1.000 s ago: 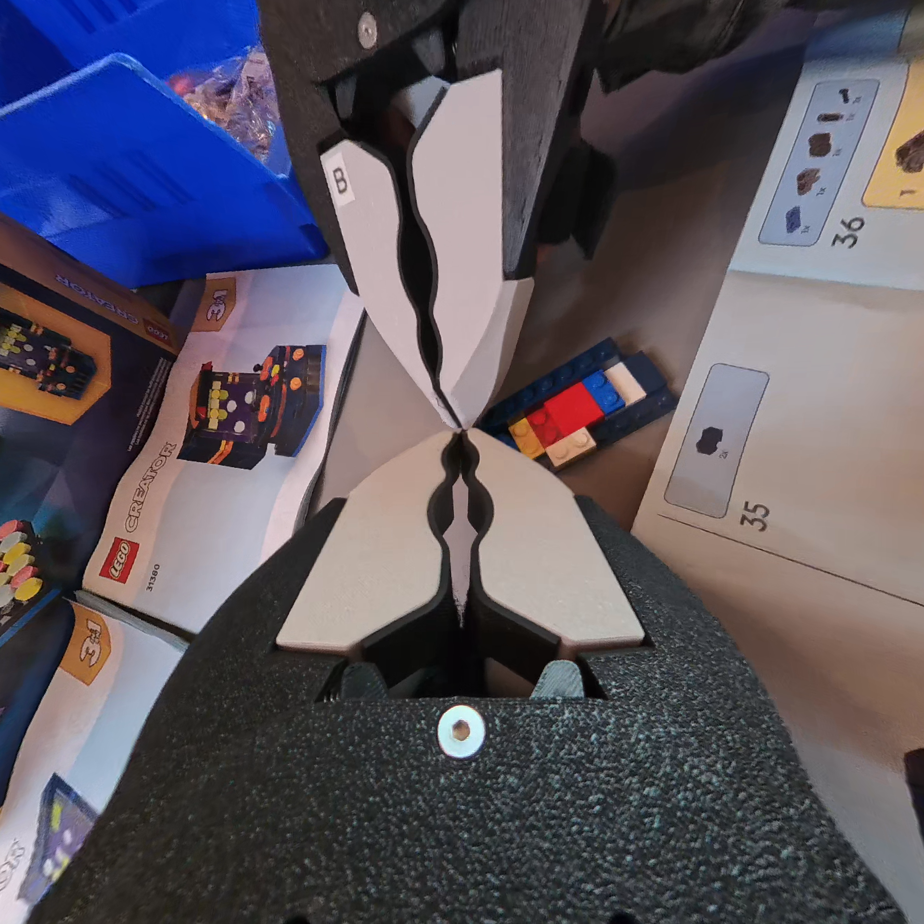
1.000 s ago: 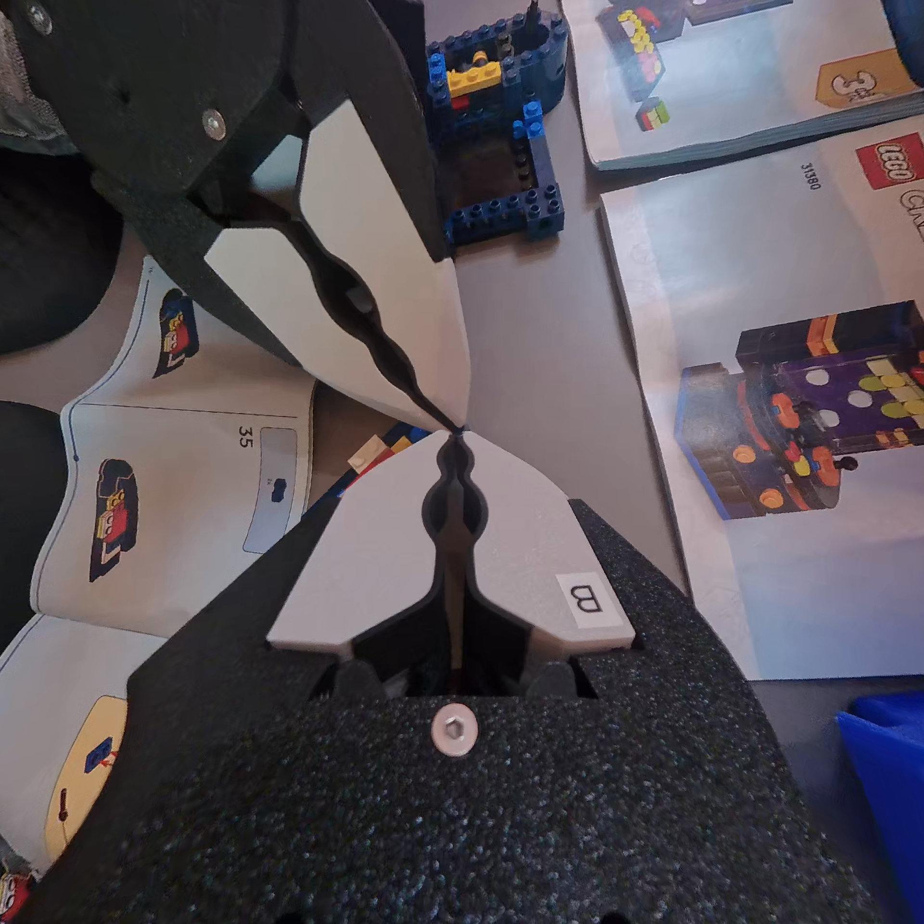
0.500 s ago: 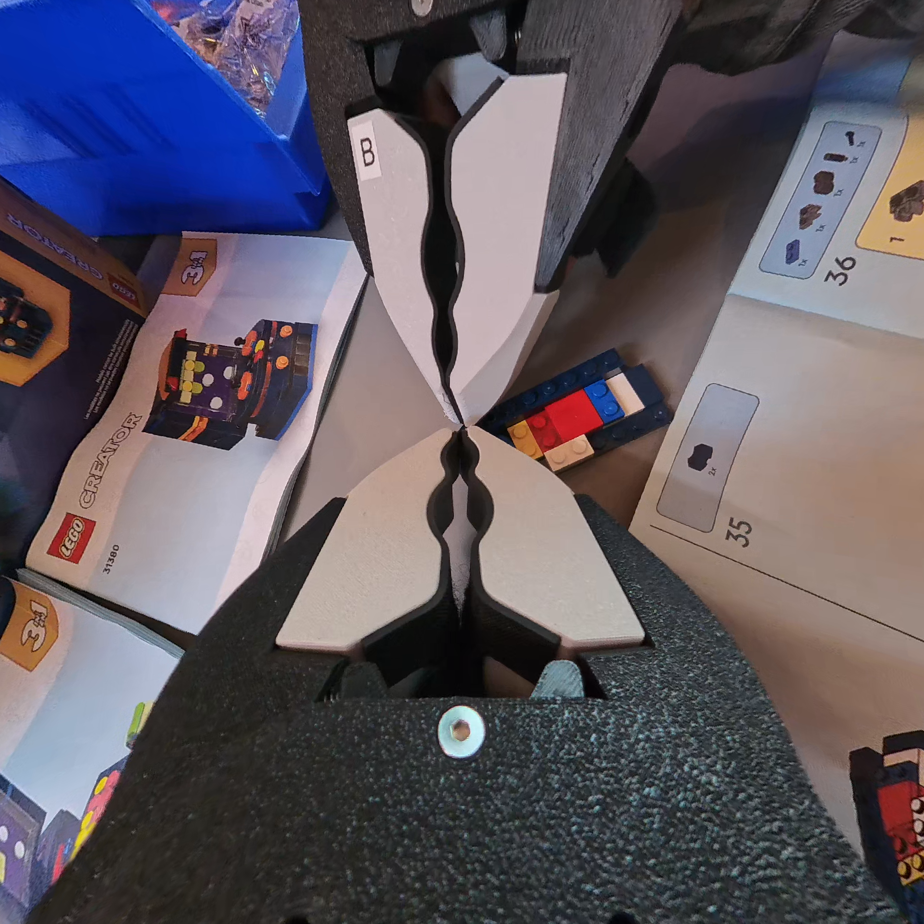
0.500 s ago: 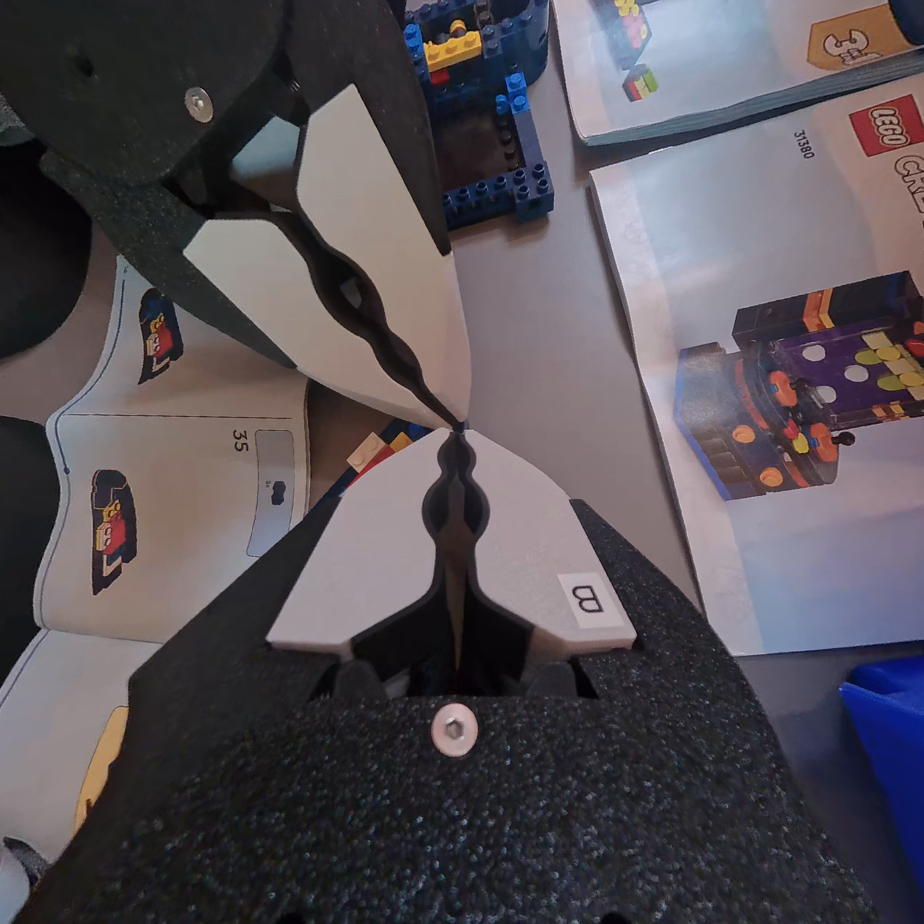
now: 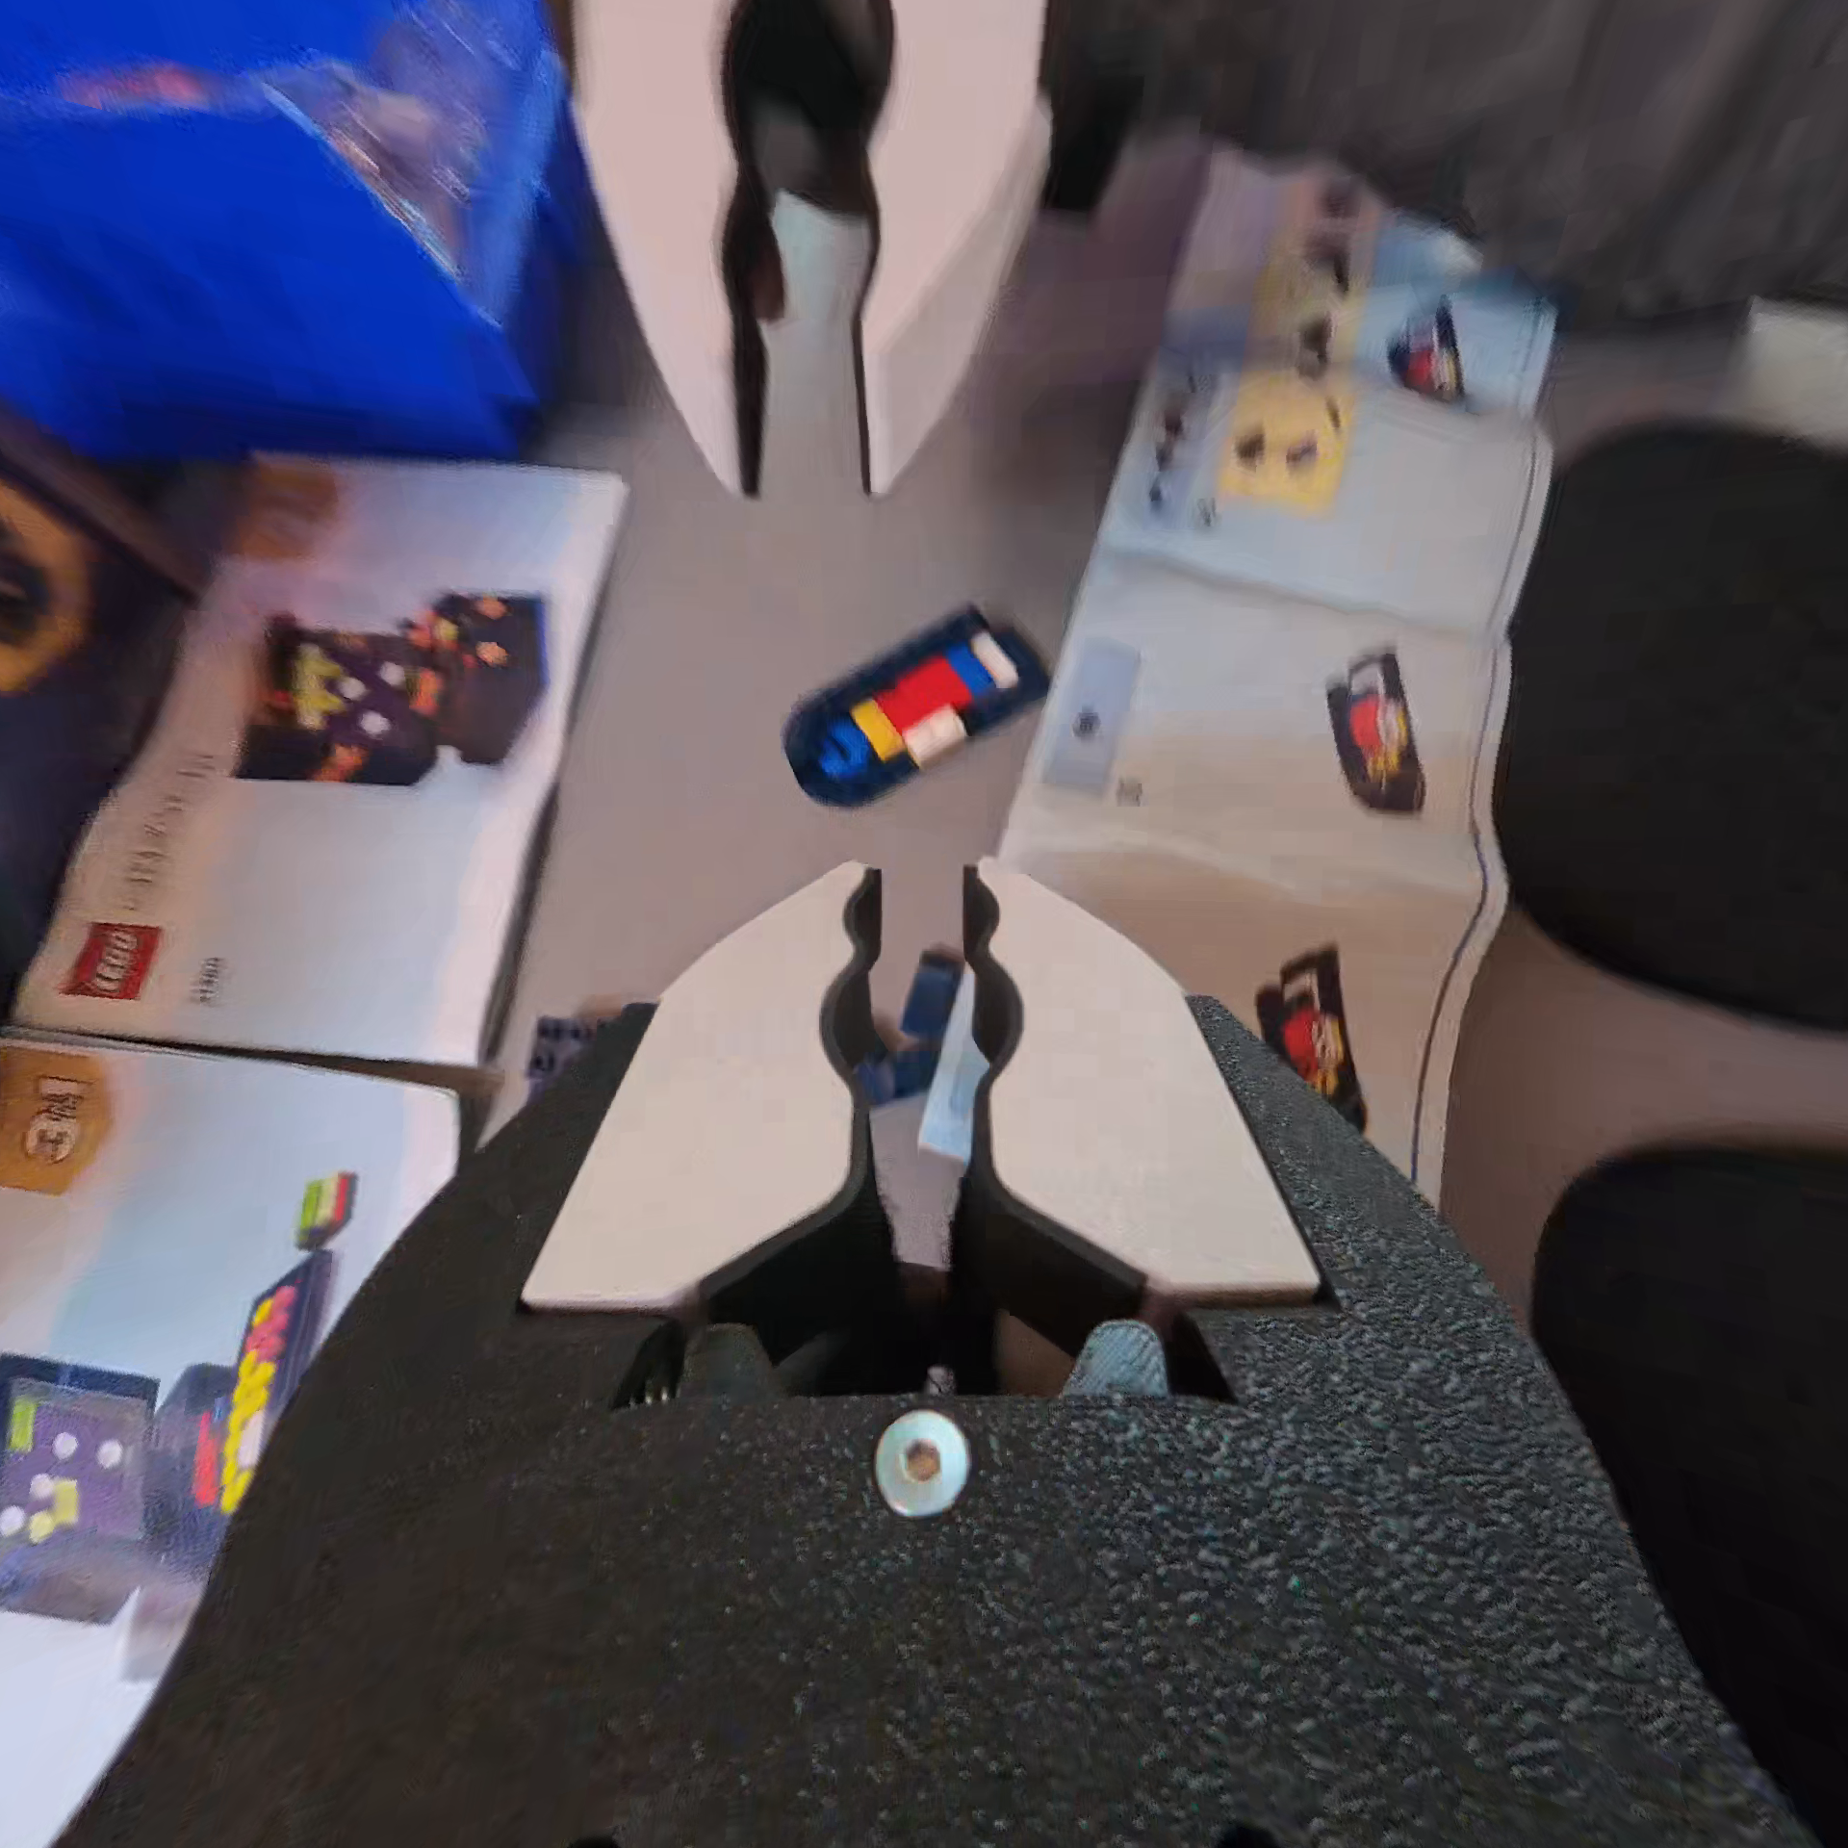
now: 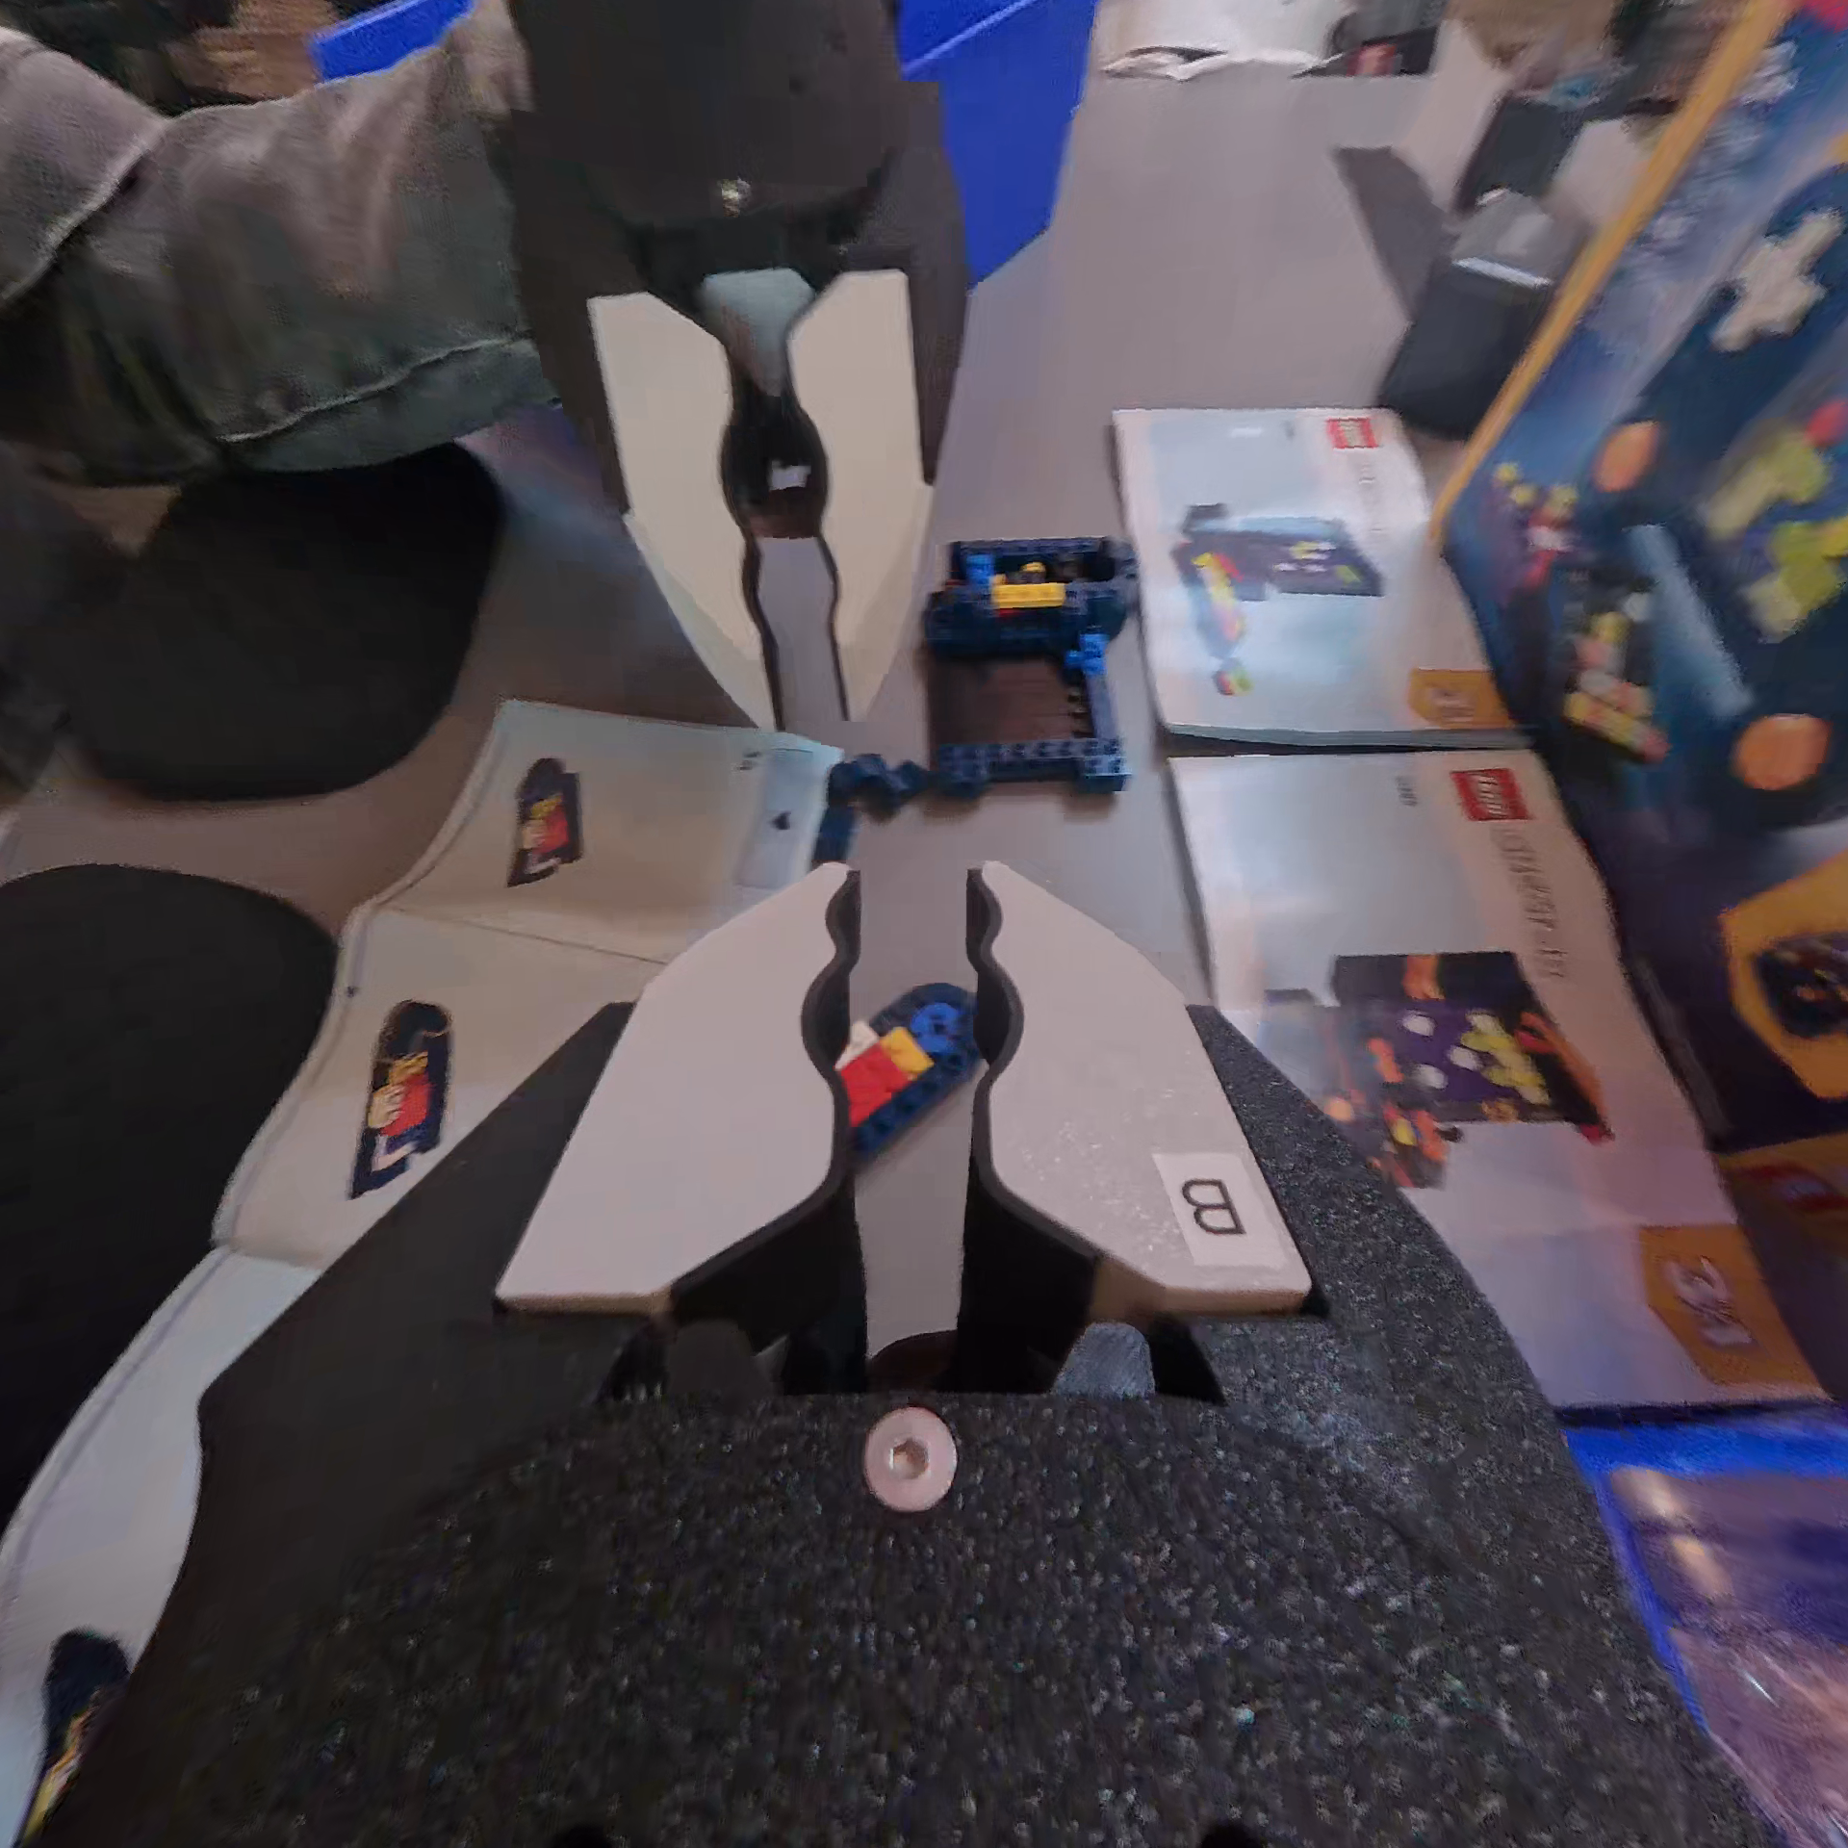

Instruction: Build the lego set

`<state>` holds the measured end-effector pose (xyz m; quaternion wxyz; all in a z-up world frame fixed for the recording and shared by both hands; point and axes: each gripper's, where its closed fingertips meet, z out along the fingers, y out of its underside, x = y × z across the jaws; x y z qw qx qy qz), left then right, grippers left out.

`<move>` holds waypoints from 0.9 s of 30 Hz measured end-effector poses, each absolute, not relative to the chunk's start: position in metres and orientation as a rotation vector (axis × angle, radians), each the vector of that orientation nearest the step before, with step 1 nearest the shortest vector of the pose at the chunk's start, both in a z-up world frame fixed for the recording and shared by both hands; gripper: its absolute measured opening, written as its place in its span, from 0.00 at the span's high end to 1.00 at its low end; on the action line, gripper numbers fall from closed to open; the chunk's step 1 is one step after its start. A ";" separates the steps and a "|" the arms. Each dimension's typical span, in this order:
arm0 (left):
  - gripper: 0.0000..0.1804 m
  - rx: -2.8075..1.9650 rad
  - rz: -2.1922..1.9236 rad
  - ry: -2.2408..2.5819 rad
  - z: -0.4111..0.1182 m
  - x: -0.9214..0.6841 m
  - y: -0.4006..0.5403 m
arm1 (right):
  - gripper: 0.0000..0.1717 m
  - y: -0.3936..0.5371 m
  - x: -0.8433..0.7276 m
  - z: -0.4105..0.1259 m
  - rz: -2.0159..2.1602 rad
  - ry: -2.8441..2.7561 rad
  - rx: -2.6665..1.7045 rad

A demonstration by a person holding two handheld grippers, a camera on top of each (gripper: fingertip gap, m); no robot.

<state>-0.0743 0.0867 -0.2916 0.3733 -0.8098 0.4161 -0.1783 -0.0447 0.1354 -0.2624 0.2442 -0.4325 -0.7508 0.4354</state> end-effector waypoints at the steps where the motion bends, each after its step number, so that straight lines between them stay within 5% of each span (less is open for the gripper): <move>1: 0.91 -2.085 -0.411 1.107 -0.301 -0.077 0.086 | 0.87 0.129 -0.044 -0.266 1.198 -2.089 -1.181; 7: 0.87 -2.245 -0.270 1.310 -0.354 -0.080 0.080 | 0.86 0.114 -0.042 -0.294 1.118 -2.258 -1.204; 12: 0.94 -2.283 -0.287 1.258 -0.358 -0.084 0.084 | 0.86 0.114 -0.044 -0.291 1.180 -2.221 -1.212; 19: 0.94 -1.903 -0.295 1.085 -0.288 -0.076 0.108 | 0.87 0.102 -0.070 -0.282 1.387 -2.054 -1.308; 27: 0.94 -1.878 -0.371 1.063 -0.281 -0.063 0.106 | 0.91 0.101 -0.071 -0.273 1.311 -2.044 -1.129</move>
